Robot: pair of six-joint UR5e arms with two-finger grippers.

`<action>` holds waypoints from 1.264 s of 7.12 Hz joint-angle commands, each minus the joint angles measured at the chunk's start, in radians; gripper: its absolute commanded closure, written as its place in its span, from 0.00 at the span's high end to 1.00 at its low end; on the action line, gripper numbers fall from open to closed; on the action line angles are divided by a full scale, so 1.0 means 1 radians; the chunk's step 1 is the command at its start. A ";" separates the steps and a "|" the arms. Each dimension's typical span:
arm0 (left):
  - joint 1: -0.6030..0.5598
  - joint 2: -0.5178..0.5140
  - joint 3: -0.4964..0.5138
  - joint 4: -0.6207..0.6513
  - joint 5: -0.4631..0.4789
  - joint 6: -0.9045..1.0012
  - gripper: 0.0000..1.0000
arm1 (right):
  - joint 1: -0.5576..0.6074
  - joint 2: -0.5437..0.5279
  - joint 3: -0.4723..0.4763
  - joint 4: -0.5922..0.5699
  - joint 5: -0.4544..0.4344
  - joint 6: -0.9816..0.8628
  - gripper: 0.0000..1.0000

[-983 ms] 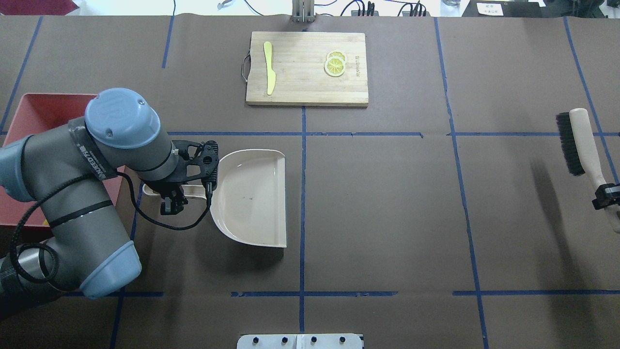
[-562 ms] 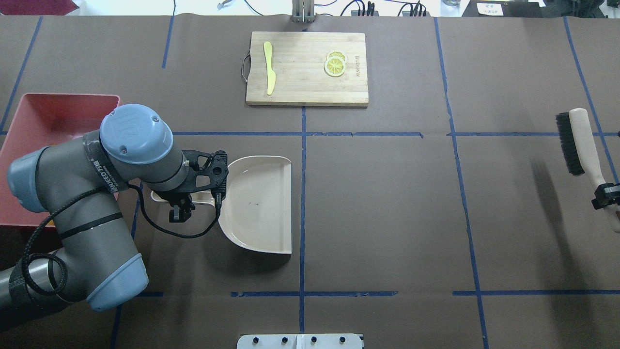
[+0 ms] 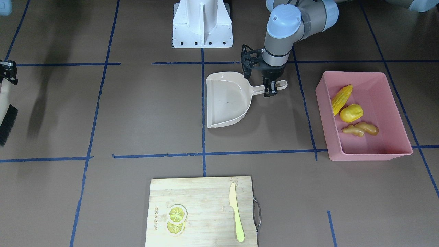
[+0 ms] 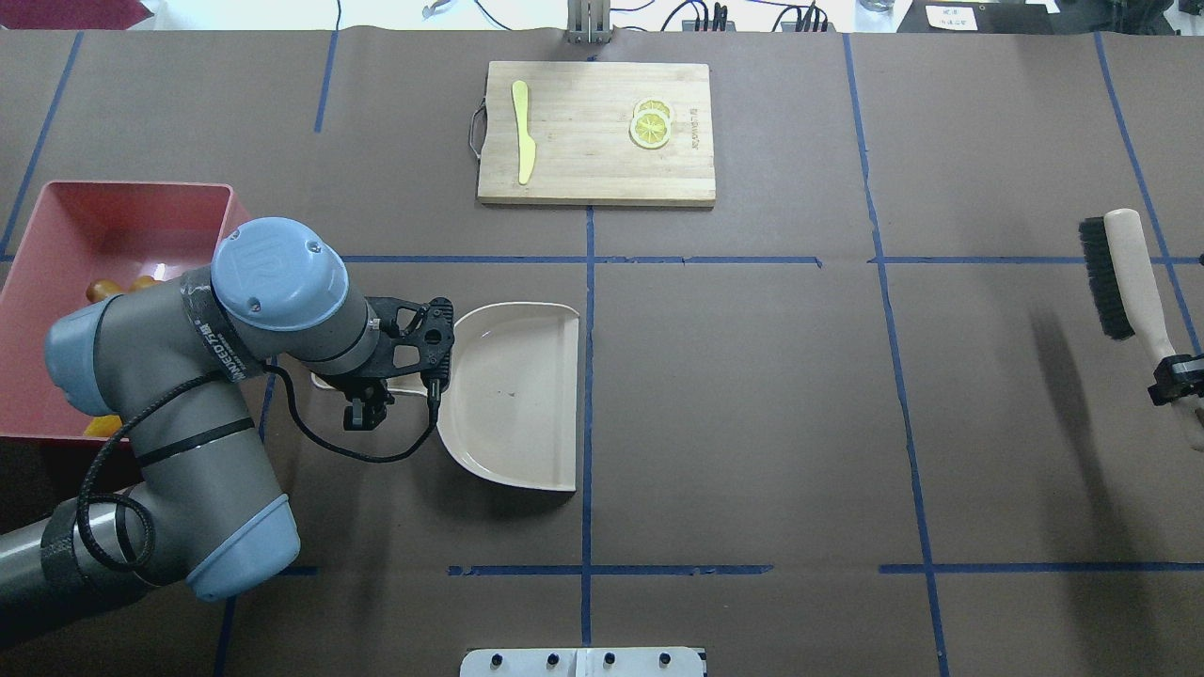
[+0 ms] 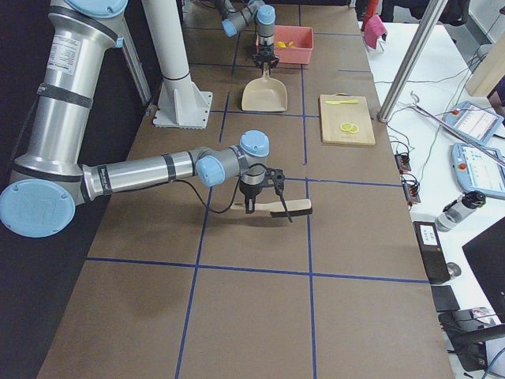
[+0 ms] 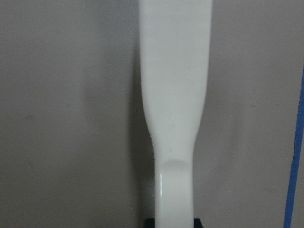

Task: Sweep and dump trash into bin
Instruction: 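Carry the empty dustpan back and lower it onto the table with the left gripper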

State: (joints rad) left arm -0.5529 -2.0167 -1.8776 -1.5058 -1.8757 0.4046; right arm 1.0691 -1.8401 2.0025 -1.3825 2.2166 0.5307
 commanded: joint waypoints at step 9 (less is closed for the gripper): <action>-0.241 0.243 -0.291 0.108 0.095 0.140 1.00 | 0.000 -0.001 0.002 0.000 0.002 0.000 0.04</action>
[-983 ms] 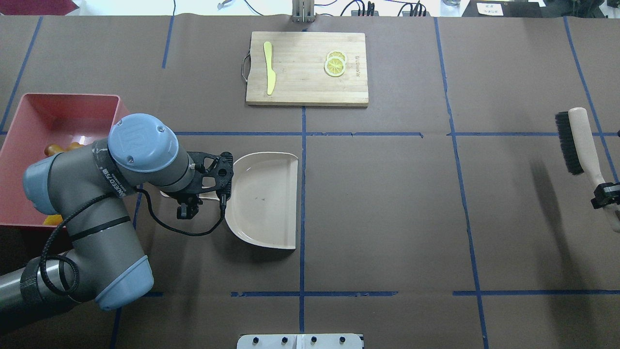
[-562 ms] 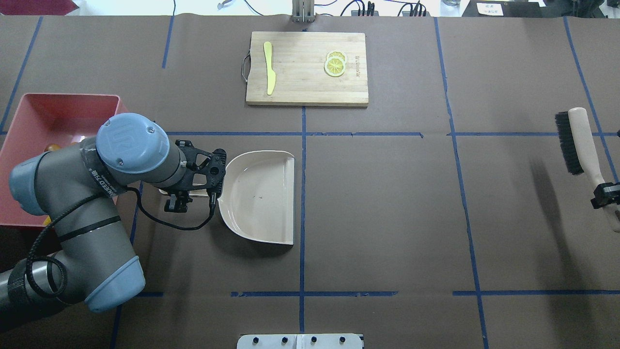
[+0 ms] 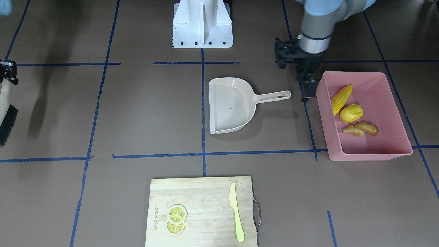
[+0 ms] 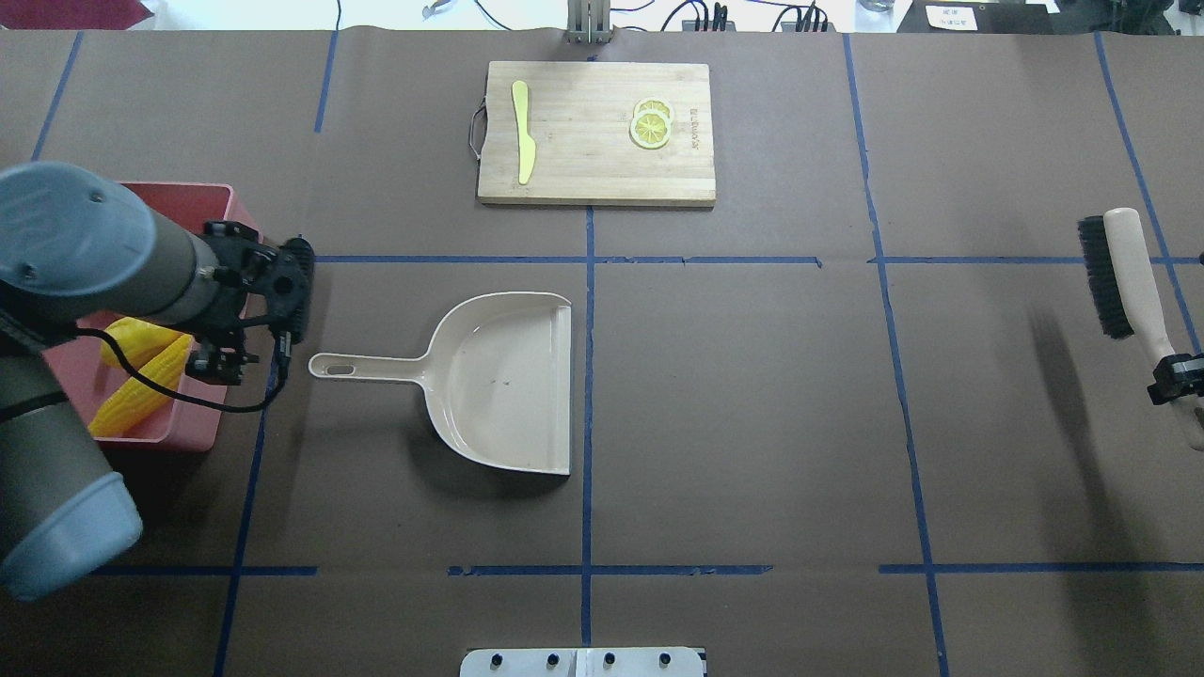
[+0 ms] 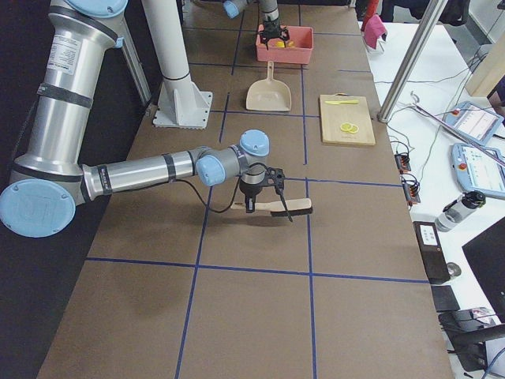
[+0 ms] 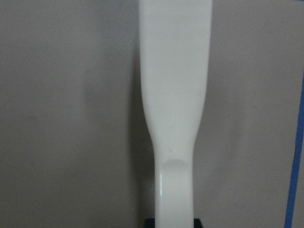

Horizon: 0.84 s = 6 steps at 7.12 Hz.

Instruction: Sweep and dump trash into bin

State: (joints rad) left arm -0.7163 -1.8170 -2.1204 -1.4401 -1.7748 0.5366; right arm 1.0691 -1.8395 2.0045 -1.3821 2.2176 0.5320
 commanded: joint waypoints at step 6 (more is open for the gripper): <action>-0.357 0.131 -0.023 0.083 -0.239 -0.012 0.96 | -0.058 -0.058 -0.122 0.104 0.037 -0.010 0.08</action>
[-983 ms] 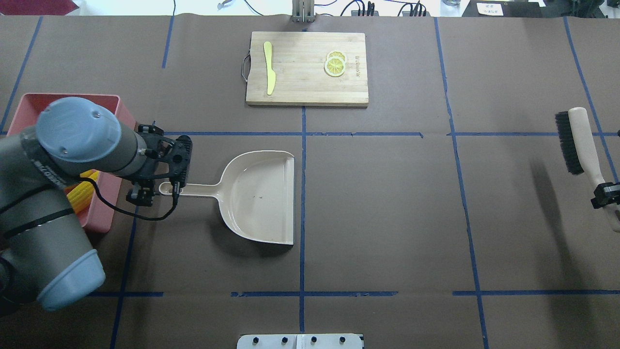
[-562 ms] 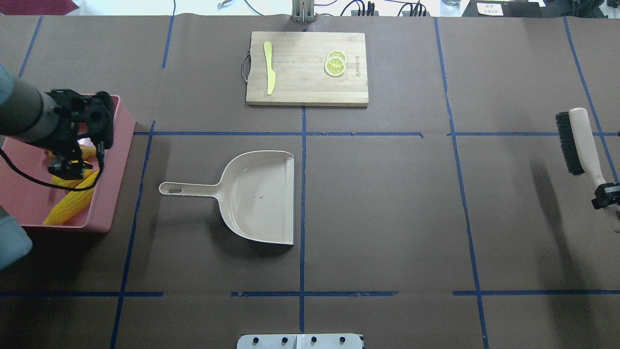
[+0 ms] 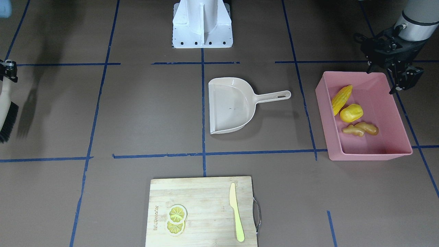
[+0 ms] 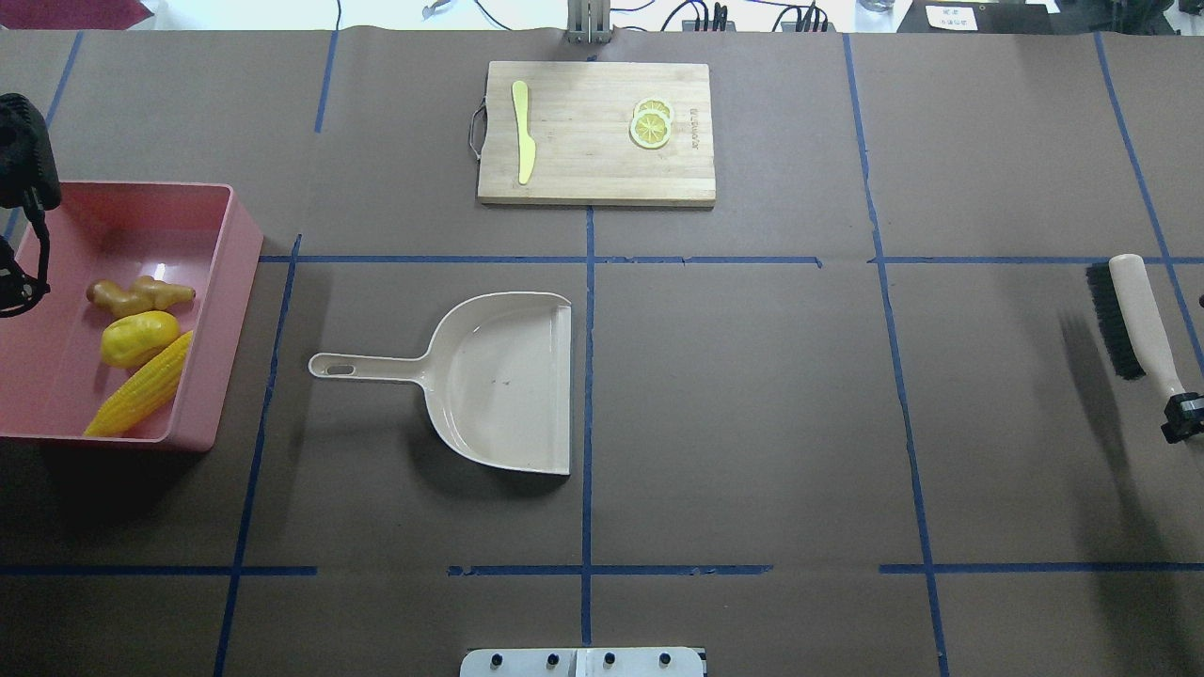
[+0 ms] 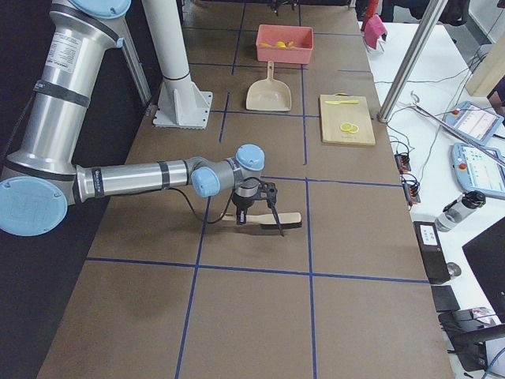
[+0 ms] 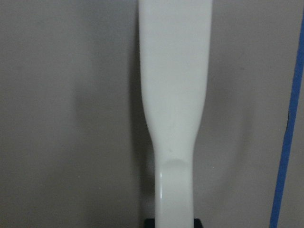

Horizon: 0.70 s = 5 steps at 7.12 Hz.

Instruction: Sweep and dump trash into bin

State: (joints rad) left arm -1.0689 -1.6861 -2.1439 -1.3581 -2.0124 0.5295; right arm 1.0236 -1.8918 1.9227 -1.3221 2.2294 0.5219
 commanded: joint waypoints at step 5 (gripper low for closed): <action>-0.006 -0.001 -0.001 0.001 -0.002 -0.003 0.98 | -0.030 -0.006 -0.062 0.047 0.082 -0.002 0.31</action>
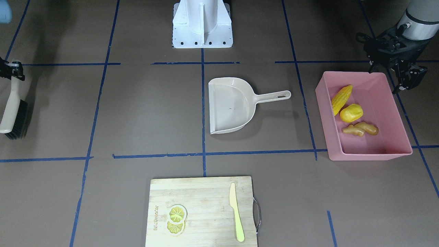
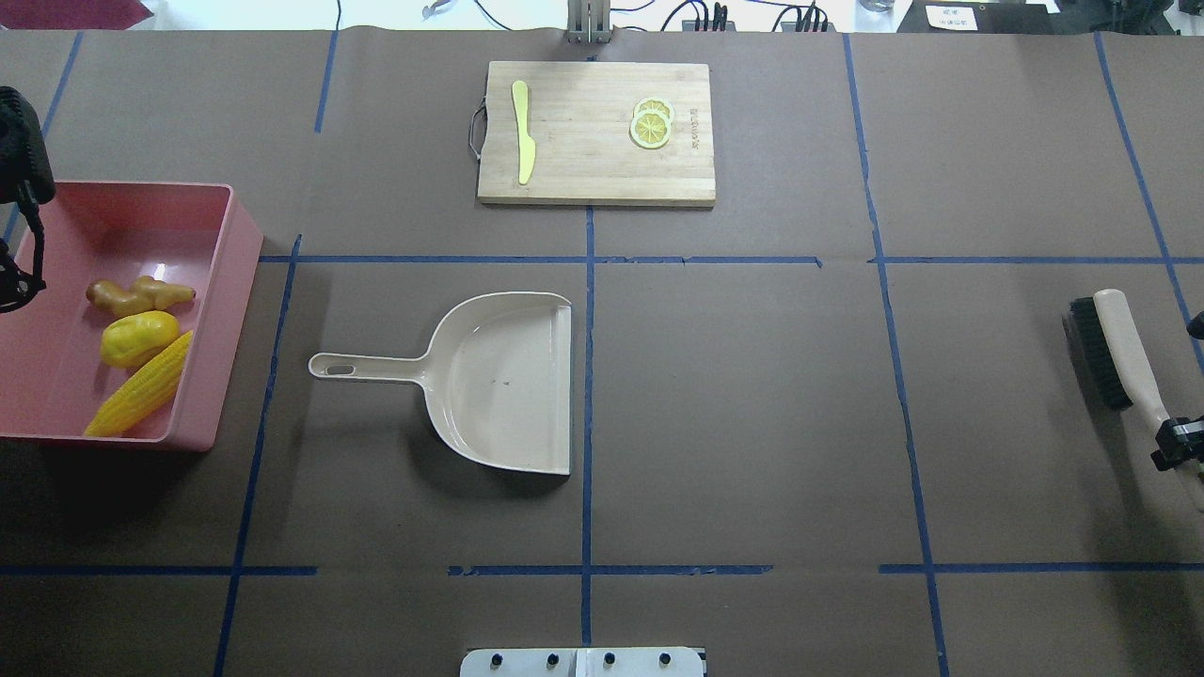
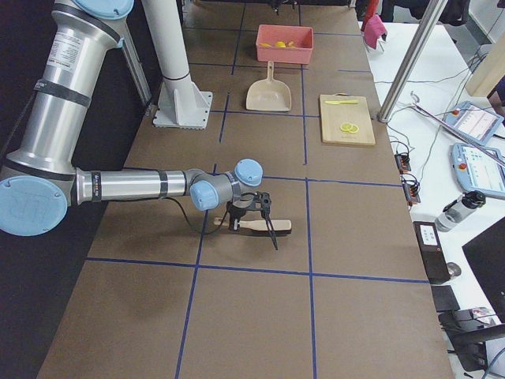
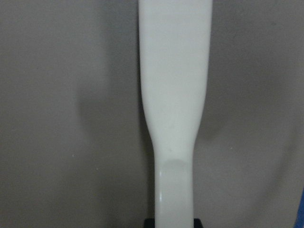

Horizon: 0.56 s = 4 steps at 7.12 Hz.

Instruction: Sweep and dump trash into bin

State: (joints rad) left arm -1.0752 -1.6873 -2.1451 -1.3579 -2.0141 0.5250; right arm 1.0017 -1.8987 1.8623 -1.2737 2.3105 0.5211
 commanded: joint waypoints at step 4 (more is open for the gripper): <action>-0.026 0.001 0.001 -0.001 0.008 0.017 0.99 | -0.003 -0.014 0.017 0.005 0.073 0.005 1.00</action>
State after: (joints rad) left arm -1.0833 -1.6860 -2.1441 -1.3603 -2.0081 0.5389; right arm 0.9933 -1.9018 1.8625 -1.2738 2.3418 0.5250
